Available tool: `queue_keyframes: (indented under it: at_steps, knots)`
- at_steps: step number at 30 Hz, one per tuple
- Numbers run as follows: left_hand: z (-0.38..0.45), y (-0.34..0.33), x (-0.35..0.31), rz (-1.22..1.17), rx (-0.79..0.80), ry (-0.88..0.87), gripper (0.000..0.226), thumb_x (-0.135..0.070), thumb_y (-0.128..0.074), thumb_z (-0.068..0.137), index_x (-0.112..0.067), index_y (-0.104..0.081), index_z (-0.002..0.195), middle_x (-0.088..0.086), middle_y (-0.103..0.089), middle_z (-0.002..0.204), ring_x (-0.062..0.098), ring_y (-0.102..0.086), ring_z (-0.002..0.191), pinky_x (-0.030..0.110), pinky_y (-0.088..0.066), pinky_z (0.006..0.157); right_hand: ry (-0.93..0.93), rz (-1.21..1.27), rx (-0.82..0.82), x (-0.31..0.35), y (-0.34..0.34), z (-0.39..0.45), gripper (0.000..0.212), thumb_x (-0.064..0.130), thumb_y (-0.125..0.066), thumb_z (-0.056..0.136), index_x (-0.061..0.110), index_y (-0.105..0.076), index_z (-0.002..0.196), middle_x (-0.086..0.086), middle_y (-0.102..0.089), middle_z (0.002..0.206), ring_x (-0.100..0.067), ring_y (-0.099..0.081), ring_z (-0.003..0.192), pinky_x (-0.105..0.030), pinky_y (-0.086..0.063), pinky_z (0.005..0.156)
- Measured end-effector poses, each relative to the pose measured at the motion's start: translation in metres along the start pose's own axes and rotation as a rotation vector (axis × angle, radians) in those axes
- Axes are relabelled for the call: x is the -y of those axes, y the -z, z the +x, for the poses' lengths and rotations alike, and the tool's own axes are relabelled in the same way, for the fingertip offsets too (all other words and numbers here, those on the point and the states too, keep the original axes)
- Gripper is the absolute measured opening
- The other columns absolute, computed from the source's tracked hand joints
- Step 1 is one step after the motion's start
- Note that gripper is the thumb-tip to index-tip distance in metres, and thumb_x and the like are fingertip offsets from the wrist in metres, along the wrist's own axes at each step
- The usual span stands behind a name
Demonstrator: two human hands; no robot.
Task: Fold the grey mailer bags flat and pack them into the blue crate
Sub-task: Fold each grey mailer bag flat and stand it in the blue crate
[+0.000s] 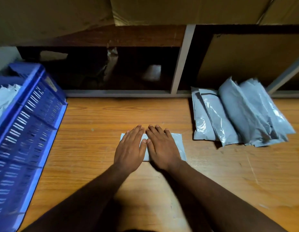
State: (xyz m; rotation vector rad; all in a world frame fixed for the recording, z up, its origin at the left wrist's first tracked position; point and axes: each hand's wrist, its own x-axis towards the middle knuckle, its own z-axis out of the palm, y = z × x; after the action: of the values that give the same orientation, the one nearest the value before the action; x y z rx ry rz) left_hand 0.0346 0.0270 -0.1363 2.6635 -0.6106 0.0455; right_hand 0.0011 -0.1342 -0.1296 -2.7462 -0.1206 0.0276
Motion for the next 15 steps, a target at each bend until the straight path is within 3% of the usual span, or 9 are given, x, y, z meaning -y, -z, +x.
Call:
queue_keyframes:
  at_steps: [3, 6, 15]
  knots:
    - [0.008, 0.008, 0.004, -0.036, 0.057, 0.057, 0.065, -0.054, -0.03, 0.098, -0.019, -0.048, 0.151, -0.002, -0.047, 0.157, 0.017, -0.041, 0.146, 0.036, -0.031, 0.121, -0.042, -0.05, -0.039, -0.017, 0.009, -0.006, 0.057, 0.039, -0.02, 0.108, 0.017, -0.044, 0.155, -0.001, -0.037, 0.165, -0.024, -0.024, 0.156, -0.048, -0.012, 0.128]
    - [0.004, 0.003, 0.01, 0.088, 0.106, -0.009, 0.075, -0.058, -0.014, 0.101, -0.016, -0.037, 0.158, 0.001, -0.036, 0.164, 0.017, -0.026, 0.154, 0.04, -0.017, 0.127, -0.101, -0.124, -0.043, -0.024, 0.004, -0.014, 0.059, 0.042, -0.016, 0.11, 0.018, -0.039, 0.158, -0.001, -0.034, 0.166, -0.025, -0.023, 0.156, -0.049, -0.013, 0.128]
    - [0.004, -0.002, 0.006, 0.128, 0.126, 0.055, 0.075, -0.059, -0.002, 0.101, -0.021, -0.019, 0.163, -0.002, -0.017, 0.17, 0.012, -0.01, 0.157, 0.035, -0.007, 0.129, -0.108, -0.093, -0.034, -0.023, 0.003, -0.012, 0.058, 0.043, -0.012, 0.11, 0.022, -0.029, 0.162, 0.003, -0.021, 0.17, -0.021, -0.015, 0.158, -0.046, -0.013, 0.128]
